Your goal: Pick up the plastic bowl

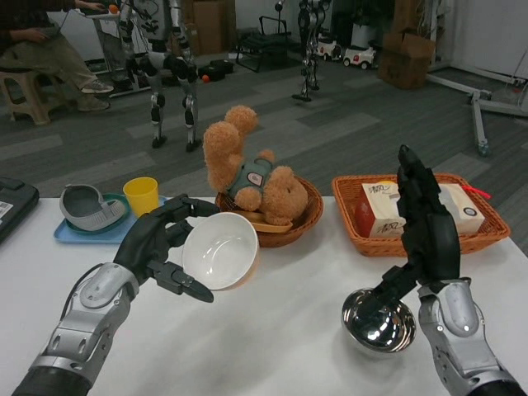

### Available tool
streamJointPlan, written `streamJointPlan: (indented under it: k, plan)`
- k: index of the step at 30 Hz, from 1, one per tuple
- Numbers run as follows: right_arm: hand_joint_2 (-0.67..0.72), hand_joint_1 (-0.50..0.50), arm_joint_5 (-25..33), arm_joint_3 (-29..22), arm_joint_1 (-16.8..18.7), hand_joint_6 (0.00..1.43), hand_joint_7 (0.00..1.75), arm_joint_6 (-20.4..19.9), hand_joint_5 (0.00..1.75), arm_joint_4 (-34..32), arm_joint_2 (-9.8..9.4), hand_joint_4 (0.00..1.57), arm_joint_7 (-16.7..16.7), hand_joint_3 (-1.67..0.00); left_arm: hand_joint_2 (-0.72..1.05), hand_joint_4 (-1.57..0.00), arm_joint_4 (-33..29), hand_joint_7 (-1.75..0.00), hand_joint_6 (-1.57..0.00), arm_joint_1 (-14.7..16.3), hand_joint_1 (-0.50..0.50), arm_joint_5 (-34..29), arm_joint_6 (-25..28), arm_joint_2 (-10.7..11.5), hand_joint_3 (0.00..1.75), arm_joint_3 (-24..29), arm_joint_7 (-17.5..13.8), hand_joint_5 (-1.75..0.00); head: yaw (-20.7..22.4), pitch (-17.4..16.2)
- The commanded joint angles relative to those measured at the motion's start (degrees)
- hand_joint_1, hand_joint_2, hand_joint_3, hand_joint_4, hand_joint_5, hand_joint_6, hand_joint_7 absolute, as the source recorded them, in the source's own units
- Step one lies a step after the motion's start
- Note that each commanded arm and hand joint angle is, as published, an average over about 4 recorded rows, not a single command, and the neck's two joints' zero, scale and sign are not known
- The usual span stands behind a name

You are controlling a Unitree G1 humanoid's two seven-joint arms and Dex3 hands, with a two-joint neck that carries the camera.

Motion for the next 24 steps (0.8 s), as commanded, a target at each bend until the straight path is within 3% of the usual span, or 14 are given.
streamJointPlan:
  k: [1,11,24]
  plan:
    - [0.72,-0.46,0.19,-0.25,0.32,0.0,0.07,-0.31,0.0,0.67,0.21,0.0,0.01,0.0,0.87,-1.35,-4.48,-1.68,-0.85,0.86,-0.08,2.02,5.58,0.24,0.0,2.98,-2.63,-1.75,0.02,1.41]
    - [0.72,-0.46,-0.16,0.28,0.06,0.0,0.07,-0.31,0.0,0.89,0.08,0.0,0.01,0.0,0.83,-1.35,-13.18,-1.68,-0.81,-1.42,-0.06,7.91,20.37,0.24,0.0,7.46,-10.83,-1.75,-0.18,4.96]
    - [0.72,-0.46,-0.32,0.92,0.04,0.0,0.07,-0.31,0.0,0.28,0.45,0.0,0.1,0.0,0.78,-1.35,-13.49,-1.68,-0.79,-3.27,-0.06,13.62,24.59,1.49,0.0,7.4,-13.73,-1.75,-0.78,8.63]
